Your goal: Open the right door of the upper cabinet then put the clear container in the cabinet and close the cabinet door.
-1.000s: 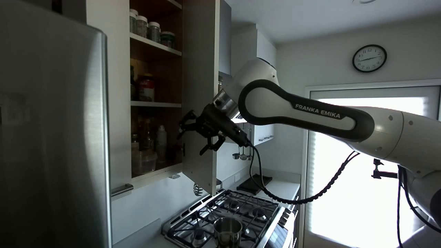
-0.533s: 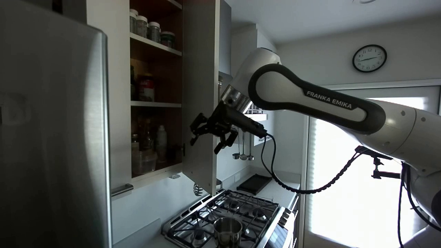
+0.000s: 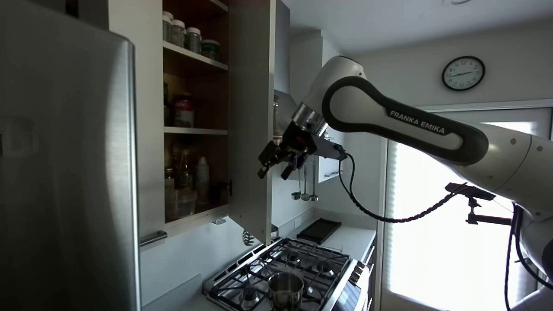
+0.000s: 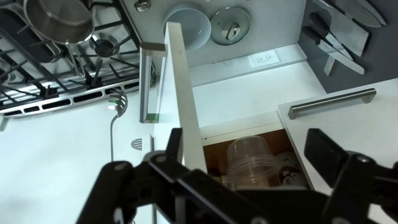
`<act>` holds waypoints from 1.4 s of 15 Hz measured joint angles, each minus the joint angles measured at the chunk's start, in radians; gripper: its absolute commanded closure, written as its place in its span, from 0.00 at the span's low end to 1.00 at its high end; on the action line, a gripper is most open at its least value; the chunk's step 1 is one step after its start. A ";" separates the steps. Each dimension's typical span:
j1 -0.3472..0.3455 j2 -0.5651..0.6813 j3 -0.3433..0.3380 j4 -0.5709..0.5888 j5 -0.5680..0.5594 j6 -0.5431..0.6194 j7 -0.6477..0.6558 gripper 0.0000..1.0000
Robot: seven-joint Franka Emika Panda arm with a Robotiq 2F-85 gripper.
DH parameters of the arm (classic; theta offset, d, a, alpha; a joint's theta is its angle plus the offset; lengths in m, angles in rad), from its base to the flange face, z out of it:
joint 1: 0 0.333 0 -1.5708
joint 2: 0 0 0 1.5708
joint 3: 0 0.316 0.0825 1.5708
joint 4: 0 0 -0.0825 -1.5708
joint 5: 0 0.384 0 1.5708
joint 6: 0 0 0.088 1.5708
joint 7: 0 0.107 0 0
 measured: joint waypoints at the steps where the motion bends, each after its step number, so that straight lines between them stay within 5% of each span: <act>1: -0.003 0.000 -0.008 -0.005 -0.003 0.021 -0.033 0.00; 11: 0.006 0.026 -0.046 -0.093 0.068 0.296 -0.149 0.00; 21: 0.107 0.084 -0.029 -0.102 0.386 0.394 -0.138 0.00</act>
